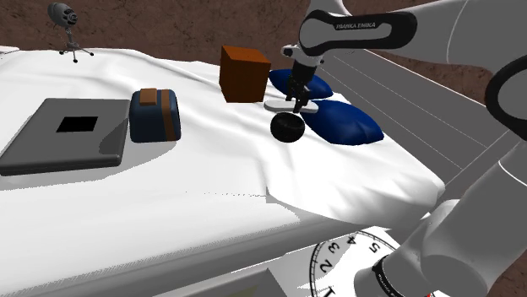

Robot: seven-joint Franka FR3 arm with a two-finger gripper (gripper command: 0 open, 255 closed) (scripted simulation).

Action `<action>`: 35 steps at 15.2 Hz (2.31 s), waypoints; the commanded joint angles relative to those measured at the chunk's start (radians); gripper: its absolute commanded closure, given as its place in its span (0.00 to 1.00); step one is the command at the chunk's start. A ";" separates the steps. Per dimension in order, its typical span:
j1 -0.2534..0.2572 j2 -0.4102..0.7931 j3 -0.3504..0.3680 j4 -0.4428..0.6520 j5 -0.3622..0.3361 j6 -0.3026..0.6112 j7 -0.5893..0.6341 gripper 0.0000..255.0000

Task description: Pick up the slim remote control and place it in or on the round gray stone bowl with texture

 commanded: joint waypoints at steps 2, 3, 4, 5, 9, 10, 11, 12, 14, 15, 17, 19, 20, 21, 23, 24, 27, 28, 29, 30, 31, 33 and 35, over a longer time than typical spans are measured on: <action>-0.037 0.068 -0.029 0.089 0.017 -0.022 -0.071 1.00; -0.051 0.095 -0.039 0.124 0.025 -0.030 -0.096 1.00; -0.051 0.096 -0.038 0.112 0.025 -0.017 -0.096 1.00; -0.051 0.097 -0.038 0.100 0.025 -0.004 -0.096 1.00; -0.051 0.104 -0.037 0.055 0.027 0.048 -0.097 1.00; -0.051 0.107 -0.037 0.045 0.028 0.060 -0.098 1.00; -0.052 0.109 -0.037 0.035 0.029 0.073 -0.098 1.00; -0.052 0.112 -0.037 0.025 0.029 0.086 -0.098 1.00; -0.052 0.118 -0.037 0.006 0.031 0.111 -0.099 1.00; -0.052 0.122 -0.037 -0.004 0.032 0.124 -0.100 1.00; -0.052 0.130 -0.036 -0.024 0.034 0.152 -0.101 1.00; -0.052 0.130 -0.036 -0.024 0.034 0.152 -0.101 1.00; -0.052 0.130 -0.036 -0.024 0.034 0.152 -0.101 1.00; -0.052 0.130 -0.036 -0.024 0.034 0.152 -0.101 1.00; -0.052 0.130 -0.036 -0.024 0.034 0.152 -0.101 1.00; -0.052 0.130 -0.036 -0.024 0.034 0.152 -0.101 1.00; -0.053 0.130 -0.036 -0.022 0.034 0.151 -0.101 0.00; -0.053 0.130 -0.036 -0.023 0.034 0.151 -0.101 0.00; -0.053 0.130 -0.036 -0.023 0.034 0.151 -0.101 0.00; -0.053 0.130 -0.036 -0.023 0.034 0.151 -0.101 0.00; -0.052 0.130 -0.036 -0.024 0.034 0.152 -0.101 0.00; -0.051 0.111 -0.037 0.020 0.029 0.090 -0.098 0.00; -0.050 0.099 -0.037 0.064 0.026 0.034 -0.095 0.00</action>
